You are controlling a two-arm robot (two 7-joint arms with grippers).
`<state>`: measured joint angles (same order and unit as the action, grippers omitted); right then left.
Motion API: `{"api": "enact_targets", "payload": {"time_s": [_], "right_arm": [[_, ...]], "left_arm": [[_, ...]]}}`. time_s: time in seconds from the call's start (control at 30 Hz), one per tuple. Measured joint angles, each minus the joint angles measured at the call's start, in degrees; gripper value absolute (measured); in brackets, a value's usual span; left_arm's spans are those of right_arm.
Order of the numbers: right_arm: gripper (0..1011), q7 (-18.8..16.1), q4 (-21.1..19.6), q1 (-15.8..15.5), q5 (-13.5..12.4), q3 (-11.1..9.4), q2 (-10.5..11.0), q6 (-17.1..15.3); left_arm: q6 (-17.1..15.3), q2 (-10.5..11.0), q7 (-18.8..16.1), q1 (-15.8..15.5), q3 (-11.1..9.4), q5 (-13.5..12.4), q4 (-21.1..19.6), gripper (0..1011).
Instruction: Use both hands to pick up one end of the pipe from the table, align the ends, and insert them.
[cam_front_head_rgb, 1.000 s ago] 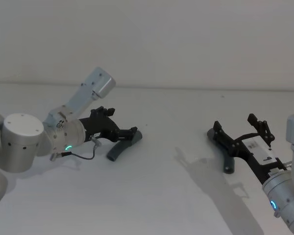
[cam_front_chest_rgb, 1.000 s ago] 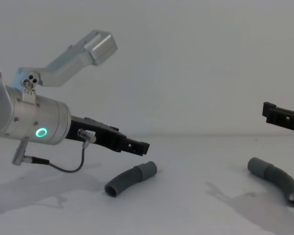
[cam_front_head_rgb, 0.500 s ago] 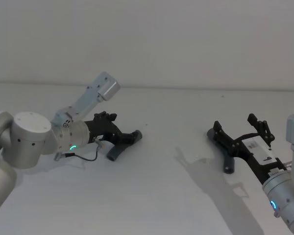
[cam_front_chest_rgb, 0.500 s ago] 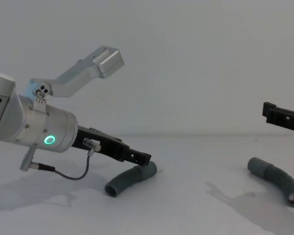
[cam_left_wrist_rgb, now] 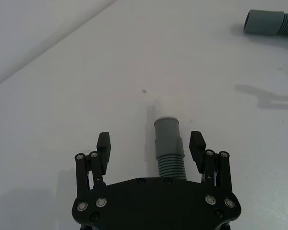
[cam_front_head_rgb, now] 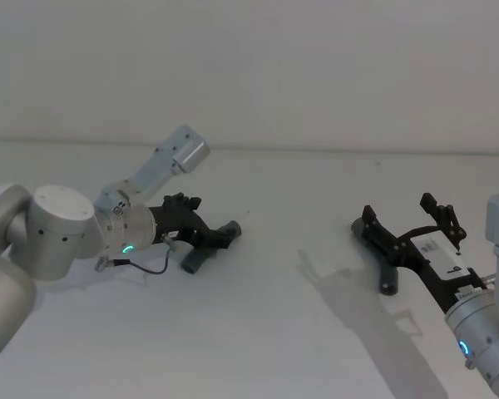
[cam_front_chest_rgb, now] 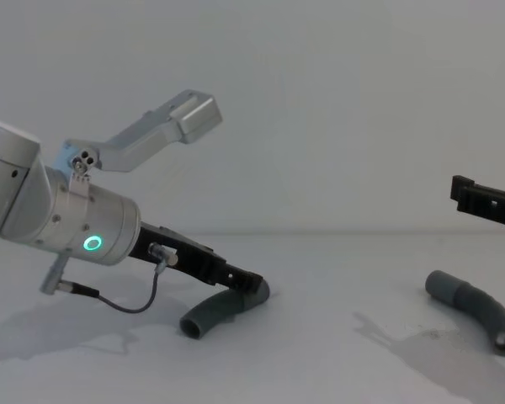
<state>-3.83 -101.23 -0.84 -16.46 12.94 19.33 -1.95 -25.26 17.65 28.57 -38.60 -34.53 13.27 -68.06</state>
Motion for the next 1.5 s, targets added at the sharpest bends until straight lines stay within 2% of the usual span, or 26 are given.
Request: {"api": "enact_targets", "payload": {"time_s": [0.73,1.13,1.37,1.5], "right_arm": [[1001,0.0,0.0,0.0,0.0,0.0,0.0,0.0],[1001,0.0,0.0,0.0,0.0,0.0,0.0,0.0],[1001,0.0,0.0,0.0,0.0,0.0,0.0,0.0],[1001,0.0,0.0,0.0,0.0,0.0,0.0,0.0]], "left_arm": [[-1.9,-2.4,0.5,-1.8,-0.6,-1.6,3.4,1000],[-4.8,-3.7,-0.3,-1.6,0.1,-1.7,3.8,996],[-5.8,-4.1,-1.0,-1.0,0.9,-1.6,3.7,855],[-6.3,-4.3,-1.3,-0.8,1.2,-1.6,3.6,717]]}}
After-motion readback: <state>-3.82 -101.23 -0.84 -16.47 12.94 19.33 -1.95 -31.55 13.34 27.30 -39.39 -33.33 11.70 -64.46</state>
